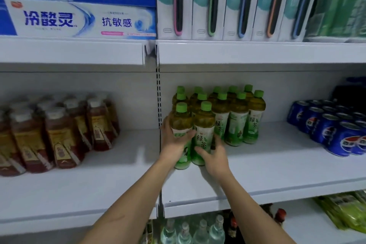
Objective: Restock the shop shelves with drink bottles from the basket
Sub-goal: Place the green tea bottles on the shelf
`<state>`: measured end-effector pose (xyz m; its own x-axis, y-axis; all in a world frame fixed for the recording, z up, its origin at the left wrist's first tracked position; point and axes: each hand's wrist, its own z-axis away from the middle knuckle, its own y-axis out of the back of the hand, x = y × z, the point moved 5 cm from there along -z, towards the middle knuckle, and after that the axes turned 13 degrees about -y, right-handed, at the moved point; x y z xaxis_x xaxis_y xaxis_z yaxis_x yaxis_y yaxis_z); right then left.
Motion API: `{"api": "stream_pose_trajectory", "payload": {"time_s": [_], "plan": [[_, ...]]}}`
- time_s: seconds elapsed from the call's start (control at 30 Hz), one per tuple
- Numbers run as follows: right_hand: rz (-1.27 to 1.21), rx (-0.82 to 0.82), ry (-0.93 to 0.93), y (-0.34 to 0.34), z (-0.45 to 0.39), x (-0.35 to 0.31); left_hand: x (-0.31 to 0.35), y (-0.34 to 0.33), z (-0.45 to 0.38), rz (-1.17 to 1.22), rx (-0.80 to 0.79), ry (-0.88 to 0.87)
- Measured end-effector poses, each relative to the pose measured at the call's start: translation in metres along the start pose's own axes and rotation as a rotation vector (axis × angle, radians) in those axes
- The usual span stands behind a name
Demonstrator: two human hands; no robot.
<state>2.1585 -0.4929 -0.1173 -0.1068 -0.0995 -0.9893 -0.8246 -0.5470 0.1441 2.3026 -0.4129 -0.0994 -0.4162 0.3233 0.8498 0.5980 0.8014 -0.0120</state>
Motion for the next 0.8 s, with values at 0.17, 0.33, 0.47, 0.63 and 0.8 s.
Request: {"api": "stream_pose_trajectory", "payload": {"time_s": [0.17,0.33,0.47,0.63,0.8], "plan": [[-0.024,0.084,0.017,0.002,0.005,0.003,0.015,-0.011,0.0,-0.055,0.03,0.009],[0.034,0.111,0.01,0.004,0.002,0.005,0.02,-0.016,0.0,-0.068,-0.014,0.089],[0.154,0.139,-0.06,0.004,0.015,0.024,0.017,-0.013,0.022,-0.114,-0.081,0.18],[0.234,0.191,-0.143,0.009,0.047,0.028,-0.006,0.014,0.082,-0.318,-0.278,0.292],[0.297,0.199,-0.106,-0.015,0.109,0.023,0.027,0.049,0.121,-0.635,-0.389,0.155]]}}
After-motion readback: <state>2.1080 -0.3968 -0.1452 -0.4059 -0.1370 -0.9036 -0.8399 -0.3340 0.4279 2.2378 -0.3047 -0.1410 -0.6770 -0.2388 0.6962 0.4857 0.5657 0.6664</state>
